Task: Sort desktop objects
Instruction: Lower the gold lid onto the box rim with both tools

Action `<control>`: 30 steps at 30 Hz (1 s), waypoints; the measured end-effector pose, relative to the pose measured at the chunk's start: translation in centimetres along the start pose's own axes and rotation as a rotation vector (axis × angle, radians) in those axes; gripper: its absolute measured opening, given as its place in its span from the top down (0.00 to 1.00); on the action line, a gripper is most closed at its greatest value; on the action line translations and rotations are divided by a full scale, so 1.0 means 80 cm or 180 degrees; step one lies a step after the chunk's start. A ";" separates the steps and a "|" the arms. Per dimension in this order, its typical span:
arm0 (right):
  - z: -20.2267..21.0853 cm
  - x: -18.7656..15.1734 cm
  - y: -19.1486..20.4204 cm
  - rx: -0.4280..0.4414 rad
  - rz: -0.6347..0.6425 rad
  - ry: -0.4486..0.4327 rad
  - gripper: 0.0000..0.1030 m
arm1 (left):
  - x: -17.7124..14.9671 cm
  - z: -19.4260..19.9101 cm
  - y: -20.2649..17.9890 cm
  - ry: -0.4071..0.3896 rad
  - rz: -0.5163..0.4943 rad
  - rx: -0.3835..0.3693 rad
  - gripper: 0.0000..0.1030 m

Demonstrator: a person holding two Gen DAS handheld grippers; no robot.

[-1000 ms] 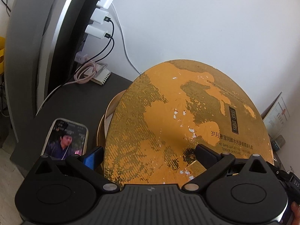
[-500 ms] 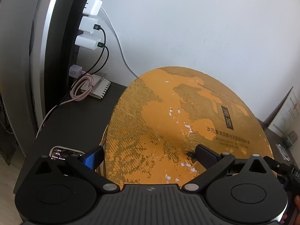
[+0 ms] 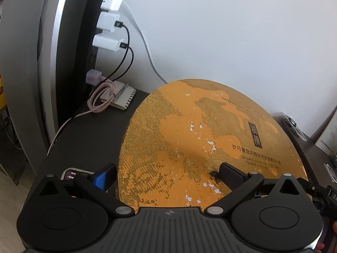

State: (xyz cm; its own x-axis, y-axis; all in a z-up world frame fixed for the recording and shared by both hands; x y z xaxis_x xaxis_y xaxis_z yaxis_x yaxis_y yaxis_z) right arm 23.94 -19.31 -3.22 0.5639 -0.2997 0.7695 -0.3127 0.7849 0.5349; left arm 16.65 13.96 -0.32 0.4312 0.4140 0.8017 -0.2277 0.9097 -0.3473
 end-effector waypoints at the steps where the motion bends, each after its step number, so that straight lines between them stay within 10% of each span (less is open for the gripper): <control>1: -0.003 0.000 0.000 -0.0004 0.0003 0.0008 0.06 | -0.001 -0.002 0.001 0.0013 0.0011 0.0007 0.01; 30: -0.040 0.001 0.004 -0.0203 -0.0071 0.0325 0.06 | -0.002 -0.023 0.006 0.0141 0.0121 0.0115 0.01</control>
State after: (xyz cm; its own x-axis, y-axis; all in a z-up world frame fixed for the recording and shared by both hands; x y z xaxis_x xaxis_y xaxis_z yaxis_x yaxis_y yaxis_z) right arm 26.34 -17.35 -4.08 0.6461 -0.2633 0.7164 -0.2518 0.8125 0.5257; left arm 18.10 14.42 -1.52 0.4598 0.4499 0.7656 -0.2757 0.8919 -0.3585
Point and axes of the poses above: each gripper's, at about its wrist camera, not at the fingertips, and z roughly against the way its jaws point, y to its left, x to its top, the point moved 6 cm from there along -z, roughly the way its jaws point, and after that the axes turned 10 degrees about -y, right-handed, at the moved point
